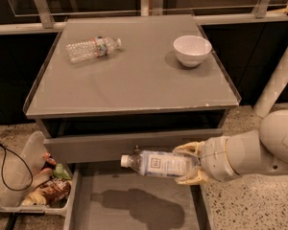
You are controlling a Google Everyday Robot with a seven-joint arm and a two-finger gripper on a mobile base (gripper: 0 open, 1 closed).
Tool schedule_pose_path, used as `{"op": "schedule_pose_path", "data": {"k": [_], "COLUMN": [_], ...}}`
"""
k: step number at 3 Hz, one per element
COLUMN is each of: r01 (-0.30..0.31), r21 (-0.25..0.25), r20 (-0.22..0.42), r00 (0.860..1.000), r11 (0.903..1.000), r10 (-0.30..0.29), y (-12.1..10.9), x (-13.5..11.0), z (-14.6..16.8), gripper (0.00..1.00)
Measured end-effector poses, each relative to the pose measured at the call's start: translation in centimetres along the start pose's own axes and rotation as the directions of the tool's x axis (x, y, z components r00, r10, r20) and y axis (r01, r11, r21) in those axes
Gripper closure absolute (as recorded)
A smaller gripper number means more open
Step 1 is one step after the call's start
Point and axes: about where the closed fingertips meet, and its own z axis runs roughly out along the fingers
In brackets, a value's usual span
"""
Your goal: Pick blue plastic bottle from middle drawer and place on counter
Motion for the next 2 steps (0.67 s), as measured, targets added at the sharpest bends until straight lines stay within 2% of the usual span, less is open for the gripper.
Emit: {"op": "schedule_pose_path", "data": {"k": [1, 2], "r01": [0.050, 0.112], "r21": [0.024, 0.062], "r20": [0.000, -0.027], "r00": [0.999, 0.993], "r11": [0.9985, 0.9917], "r10": [-0.050, -0.111], "y": [-1.8, -5.3], "x": [-2.3, -5.9], "z": [-2.8, -7.6], "gripper": [1.00, 1.00]}}
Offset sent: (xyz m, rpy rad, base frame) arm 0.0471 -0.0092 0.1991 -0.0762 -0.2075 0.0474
